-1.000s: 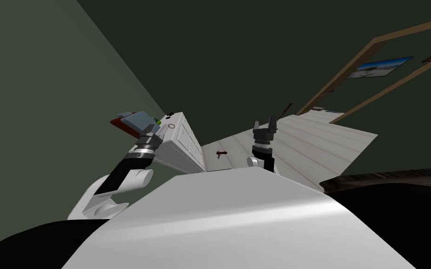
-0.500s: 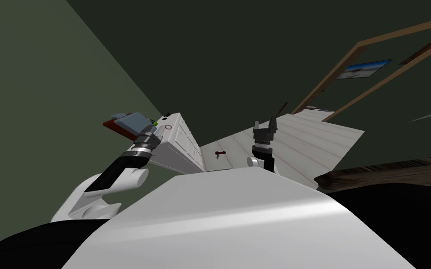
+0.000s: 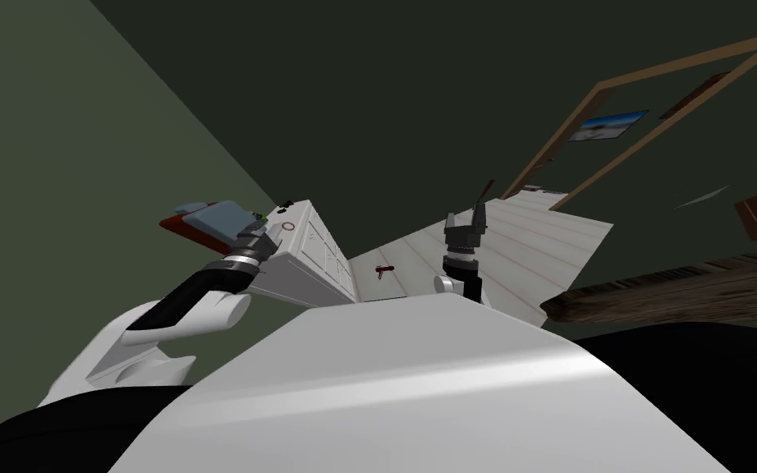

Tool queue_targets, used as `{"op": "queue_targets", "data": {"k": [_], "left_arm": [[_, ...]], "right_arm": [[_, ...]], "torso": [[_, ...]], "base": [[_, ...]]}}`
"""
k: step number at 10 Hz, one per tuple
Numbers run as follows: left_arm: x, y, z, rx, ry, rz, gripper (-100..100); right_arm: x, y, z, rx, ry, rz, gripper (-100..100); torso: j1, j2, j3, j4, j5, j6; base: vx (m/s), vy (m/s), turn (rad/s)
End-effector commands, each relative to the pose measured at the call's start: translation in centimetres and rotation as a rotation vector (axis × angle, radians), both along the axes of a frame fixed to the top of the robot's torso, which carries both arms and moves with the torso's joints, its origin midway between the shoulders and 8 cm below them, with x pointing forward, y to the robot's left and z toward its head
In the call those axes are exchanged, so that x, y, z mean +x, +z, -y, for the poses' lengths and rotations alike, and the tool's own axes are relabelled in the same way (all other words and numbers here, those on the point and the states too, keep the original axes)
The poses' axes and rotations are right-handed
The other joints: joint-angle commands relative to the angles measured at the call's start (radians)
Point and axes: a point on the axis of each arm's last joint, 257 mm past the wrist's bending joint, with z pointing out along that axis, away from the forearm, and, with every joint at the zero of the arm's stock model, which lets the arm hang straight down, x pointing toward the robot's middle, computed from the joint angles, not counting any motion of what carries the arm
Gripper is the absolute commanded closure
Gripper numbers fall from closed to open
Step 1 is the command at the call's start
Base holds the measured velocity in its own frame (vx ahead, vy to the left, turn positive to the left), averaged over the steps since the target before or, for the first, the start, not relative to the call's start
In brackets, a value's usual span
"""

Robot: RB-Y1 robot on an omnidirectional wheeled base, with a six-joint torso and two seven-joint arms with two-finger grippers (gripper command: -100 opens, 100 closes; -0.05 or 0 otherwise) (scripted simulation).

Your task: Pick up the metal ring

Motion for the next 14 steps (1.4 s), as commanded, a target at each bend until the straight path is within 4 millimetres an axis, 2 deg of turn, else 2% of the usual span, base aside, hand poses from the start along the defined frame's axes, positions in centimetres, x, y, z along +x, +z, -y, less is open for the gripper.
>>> {"op": "queue_targets", "data": {"k": [1, 2, 4, 5, 7, 8, 10, 11, 13, 14], "left_arm": [[-0.1, -0.4, -0.4, -0.003, 0.016, -0.025, -100], [0.1, 0.4, -0.7, 0.005, 0.018, -0.04, -100], [0.0, -0.5, -1.3, 0.0, 0.041, -0.073, -100], [0.2, 0.4, -1.5, 0.011, 0.041, -0.085, -100], [0.0, -0.5, -2.2, 0.005, 0.068, -0.12, -100], [0.2, 0.1, -2.5, 0.018, 0.075, -0.141, -100], [0.0, -0.5, -3.0, 0.014, 0.095, -0.167, -100], [0.1, 0.2, -3.2, 0.029, 0.1, -0.184, -100], [-0.1, -0.5, -3.7, 0.024, 0.123, -0.213, -100], [0.1, 0.2, -3.8, 0.042, 0.126, -0.228, -100]], "right_arm": [[0.0, 0.0, 0.0, 0.0, 0.0, 0.0, 0], [0.0, 0.0, 0.0, 0.0, 0.0, 0.0, 0], [0.0, 0.0, 0.0, 0.0, 0.0, 0.0, 0], [0.0, 0.0, 0.0, 0.0, 0.0, 0.0, 0], [0.0, 0.0, 0.0, 0.0, 0.0, 0.0, 0], [0.0, 0.0, 0.0, 0.0, 0.0, 0.0, 0], [0.0, 0.0, 0.0, 0.0, 0.0, 0.0, 0], [0.0, 0.0, 0.0, 0.0, 0.0, 0.0, 0], [0.0, 0.0, 0.0, 0.0, 0.0, 0.0, 0], [0.0, 0.0, 0.0, 0.0, 0.0, 0.0, 0]], "torso": [[0.0, 0.0, 0.0, 0.0, 0.0, 0.0], [0.0, 0.0, 0.0, 0.0, 0.0, 0.0], [0.0, 0.0, 0.0, 0.0, 0.0, 0.0], [0.001, 0.0, 0.0, 0.0, 0.0, 0.0], [0.0, -0.001, 0.0, 0.0, 0.0, 0.0], [0.001, 0.0, 0.0, 0.0, 0.0, 0.0], [0.001, -0.001, 0.0, 0.0, 0.0, 0.0], [0.001, 0.0, 0.0, 0.0, 0.0, 0.0], [0.001, -0.001, -0.001, 0.0, 0.0, 0.0], [0.001, -0.001, 0.0, 0.0, 0.0, 0.0]], "base": [[0.0, 0.0, 0.0], [0.004, -0.012, -0.132], [0.003, -0.006, -0.035], [0.007, -0.009, -0.13], [0.005, -0.003, -0.032], [0.009, -0.007, -0.113], [0.008, -0.002, -0.034], [0.014, -0.004, -0.121], [0.011, 0.002, -0.027], [0.015, -0.001, -0.068]]}}
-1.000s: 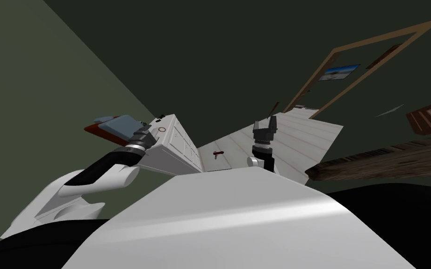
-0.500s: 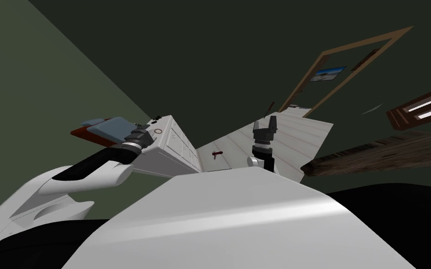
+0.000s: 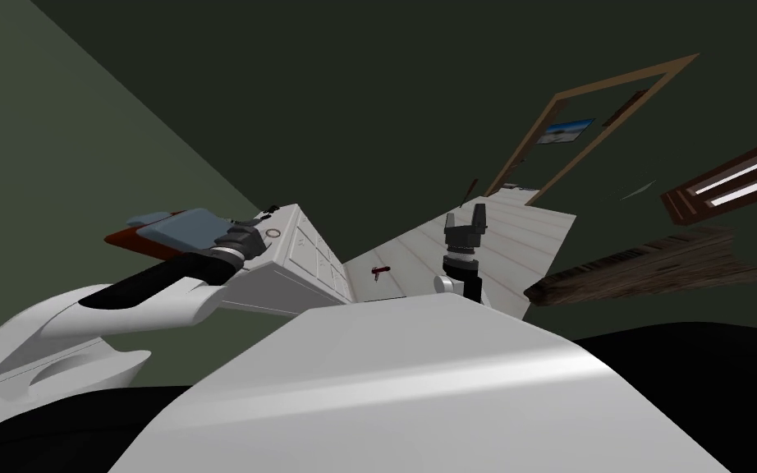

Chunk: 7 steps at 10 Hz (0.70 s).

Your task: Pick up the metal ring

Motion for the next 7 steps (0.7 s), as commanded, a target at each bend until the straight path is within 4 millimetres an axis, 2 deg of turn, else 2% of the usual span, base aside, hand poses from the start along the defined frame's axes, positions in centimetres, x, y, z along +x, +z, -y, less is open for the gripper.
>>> {"op": "queue_targets", "data": {"k": [1, 2, 3, 5, 6, 7], "left_arm": [[-0.2, -0.2, -0.5, 0.004, 0.022, -0.03, -100], [-0.3, -0.4, -0.7, 0.003, 0.031, -0.041, -100], [-0.2, 0.3, -0.8, 0.022, 0.034, -0.059, -100], [-0.5, -0.4, -1.4, 0.019, 0.06, -0.087, -100], [-0.5, 0.2, -1.4, 0.039, 0.065, -0.108, -100], [-0.7, -0.3, -1.8, 0.037, 0.081, -0.125, -100]], "right_arm": [[0.0, 0.0, 0.0, 0.0, 0.0, 0.0, 0], [0.0, 0.0, 0.0, 0.0, 0.0, 0.0, 0], [0.0, 0.0, 0.0, 0.0, 0.0, 0.0, 0], [0.0, 0.0, 0.0, 0.0, 0.0, 0.0, 0], [0.0, 0.0, 0.0, 0.0, 0.0, 0.0, 0], [0.0, 0.0, 0.0, 0.0, 0.0, 0.0, 0]], "torso": [[0.0, 0.0, 0.0, 0.0, 0.0, 0.0], [0.0, 0.0, 0.0, 0.0, 0.0, 0.0], [0.0, 0.0, 0.0, 0.0, 0.0, -0.001], [0.0, 0.0, 0.0, 0.0, 0.0, 0.0], [0.0, 0.0, 0.0, 0.0, 0.0, -0.001], [0.0, 0.0, 0.0, 0.0, 0.0, 0.0]], "base": [[0.017, 0.002, -0.081], [0.007, 0.003, -0.008], [0.021, 0.005, -0.069], [0.014, 0.006, -0.036], [0.02, 0.006, -0.071], [0.022, 0.01, -0.054]]}}
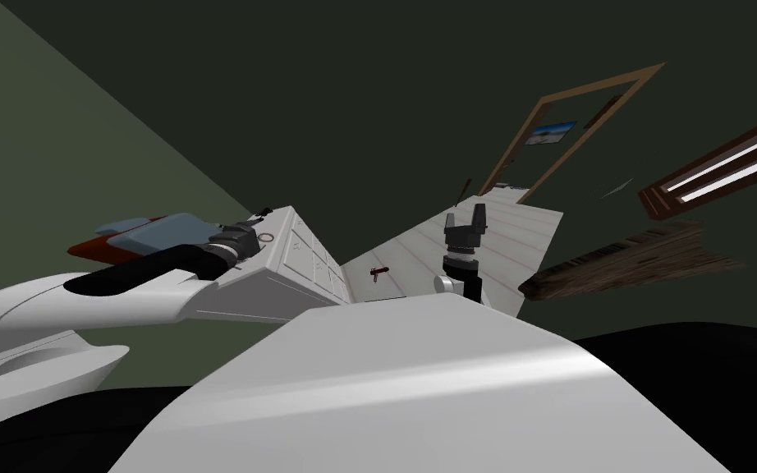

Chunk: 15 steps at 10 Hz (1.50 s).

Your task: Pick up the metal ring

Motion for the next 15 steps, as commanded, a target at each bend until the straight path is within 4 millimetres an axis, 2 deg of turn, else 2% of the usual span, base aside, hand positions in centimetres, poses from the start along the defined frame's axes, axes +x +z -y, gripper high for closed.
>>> {"op": "queue_targets", "data": {"k": [1, 4, 6, 15], "left_arm": [[-0.2, -0.3, -0.4, 0.001, 0.018, -0.02, -100], [-0.4, 0.3, -0.8, 0.043, 0.042, -0.081, -100], [-0.9, -0.4, -1.5, 0.041, 0.071, -0.11, -100], [-2.8, -0.5, -2.8, 0.159, 0.159, -0.306, -100]], "right_arm": [[0.0, 0.0, 0.0, 0.0, 0.0, 0.0, 0], [0.0, 0.0, 0.0, 0.0, 0.0, 0.0, 0], [0.0, 0.0, 0.0, 0.0, 0.0, 0.0, 0], [0.0, 0.0, 0.0, 0.0, 0.0, 0.0, 0]], "torso": [[0.0, 0.0, 0.0, 0.0, 0.0, 0.0], [0.0, 0.0, 0.0, 0.0, 0.0, 0.0], [0.001, -0.001, 0.0, 0.0, 0.0, 0.0], [0.001, -0.001, -0.001, 0.0, 0.0, 0.0]], "base": [[0.011, 0.005, 0.002], [0.026, 0.012, -0.064], [0.024, 0.018, -0.008], [0.035, 0.024, -0.033]]}}
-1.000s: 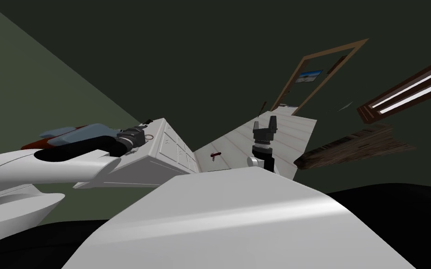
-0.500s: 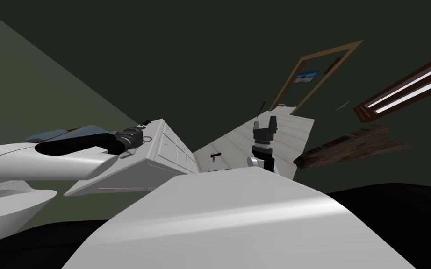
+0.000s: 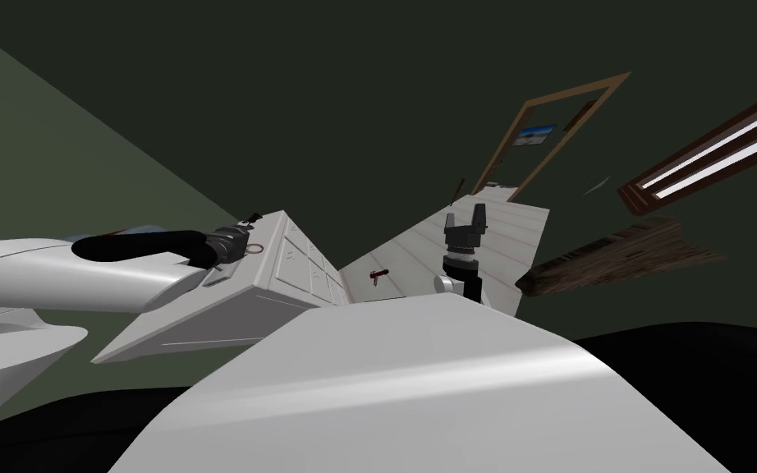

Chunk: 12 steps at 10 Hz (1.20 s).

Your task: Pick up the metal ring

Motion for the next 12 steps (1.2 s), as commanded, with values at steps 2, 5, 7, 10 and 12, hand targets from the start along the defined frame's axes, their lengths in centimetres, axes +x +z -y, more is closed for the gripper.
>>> {"op": "queue_targets", "data": {"k": [2, 5, 7, 10, 12], "left_arm": [[-0.8, -0.3, -0.3, 0.034, 0.026, -0.063, -100], [-1.6, -0.6, -0.7, 0.056, 0.05, -0.11, -100], [-2.5, -1.1, -0.6, 0.09, 0.062, -0.177, -100], [-3.8, -2.4, -0.3, 0.118, 0.067, -0.263, -100], [-3.8, -2.7, -0.2, 0.115, 0.064, -0.278, -100]], "right_arm": [[0.0, 0.0, 0.0, 0.0, 0.0, 0.0, 0], [0.0, 0.0, 0.0, 0.0, 0.0, 0.0, 0], [0.0, 0.0, 0.0, 0.0, 0.0, 0.0, 0], [0.0, 0.0, 0.0, 0.0, 0.0, 0.0, 0], [0.0, 0.0, 0.0, 0.0, 0.0, 0.0, 0]], "torso": [[0.0, 0.0, 0.0, 0.0, 0.0, 0.0], [0.0, 0.0, 0.0, 0.0, 0.0, 0.0], [0.0, 0.001, 0.0, 0.0, 0.0, 0.0], [0.001, -0.001, -0.001, 0.0, 0.001, 0.0], [0.0, 0.0, 0.0, 0.0, 0.0, 0.0]], "base": [[0.036, 0.032, -0.012], [0.029, 0.027, -0.013], [0.036, 0.03, -0.012], [0.054, 0.047, -0.007], [0.025, 0.017, 0.0]]}}
